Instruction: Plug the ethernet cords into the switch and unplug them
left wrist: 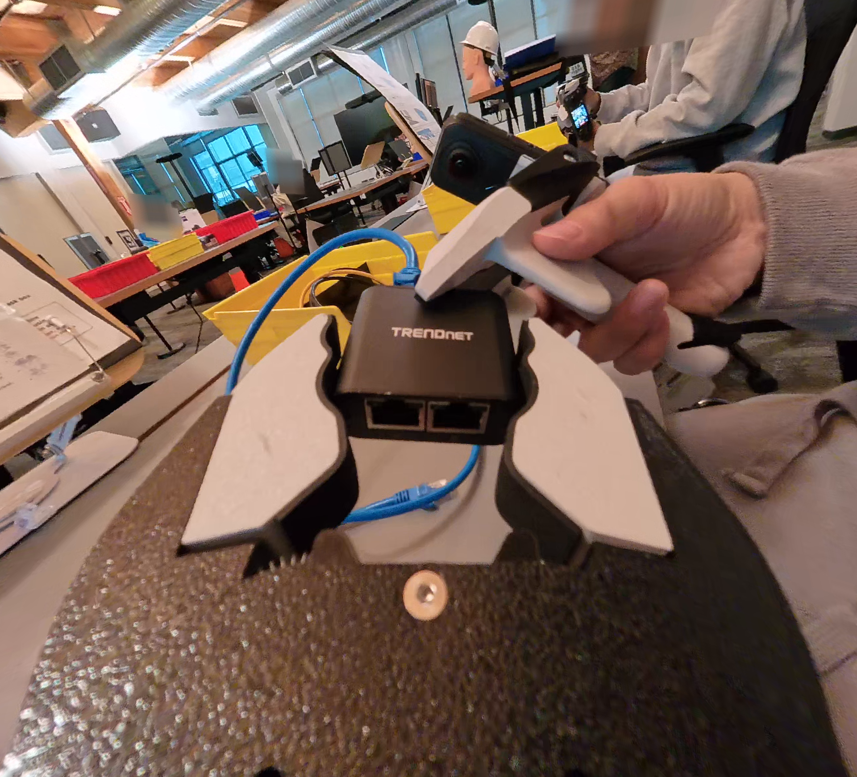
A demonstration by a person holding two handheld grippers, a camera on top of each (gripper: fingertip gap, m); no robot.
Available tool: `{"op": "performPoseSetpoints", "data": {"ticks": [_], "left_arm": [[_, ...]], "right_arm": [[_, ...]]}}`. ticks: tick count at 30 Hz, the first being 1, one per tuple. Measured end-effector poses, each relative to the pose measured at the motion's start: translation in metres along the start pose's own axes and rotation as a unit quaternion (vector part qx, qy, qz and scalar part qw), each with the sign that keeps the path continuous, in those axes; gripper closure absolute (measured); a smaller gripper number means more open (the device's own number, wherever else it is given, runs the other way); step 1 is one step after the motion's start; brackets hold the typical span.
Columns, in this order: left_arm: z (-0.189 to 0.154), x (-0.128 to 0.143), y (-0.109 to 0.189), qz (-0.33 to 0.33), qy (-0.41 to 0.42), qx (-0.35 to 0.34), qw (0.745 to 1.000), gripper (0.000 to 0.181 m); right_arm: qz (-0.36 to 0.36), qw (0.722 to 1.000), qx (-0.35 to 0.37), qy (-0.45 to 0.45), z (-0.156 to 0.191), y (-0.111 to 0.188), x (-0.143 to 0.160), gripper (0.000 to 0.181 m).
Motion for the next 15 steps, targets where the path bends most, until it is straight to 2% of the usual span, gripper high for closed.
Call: {"op": "performPoseSetpoints", "data": {"ticks": [5, 11, 15], "left_arm": [[0.0026, 0.0007, 0.0024, -0.007, -0.022, -0.024, 0.999, 0.108], [0.0046, -0.003, 0.0018, -0.022, 0.004, -0.035, 0.999, 0.107], [0.0041, 0.0008, 0.0001, -0.002, 0.008, -0.025, 1.0, 0.107]], "right_arm": [[-0.062, 0.995, -0.033, -0.069, -0.0022, -0.0033, -0.0004, 0.157], [-0.072, 0.993, -0.04, -0.083, 0.0019, -0.0033, -0.0044, 0.158], [-0.069, 0.994, -0.033, -0.083, -0.0007, -0.0025, -0.004, 0.158]]}}
Point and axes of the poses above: each gripper's, where its closed fingertips meet, y back along the fingers, x out of its underside, z = x × y across the jaws, the point moved 2 cm from there along y, back along the fingers, and after that the axes turned 8 degrees about z, right-handed, at the moved point
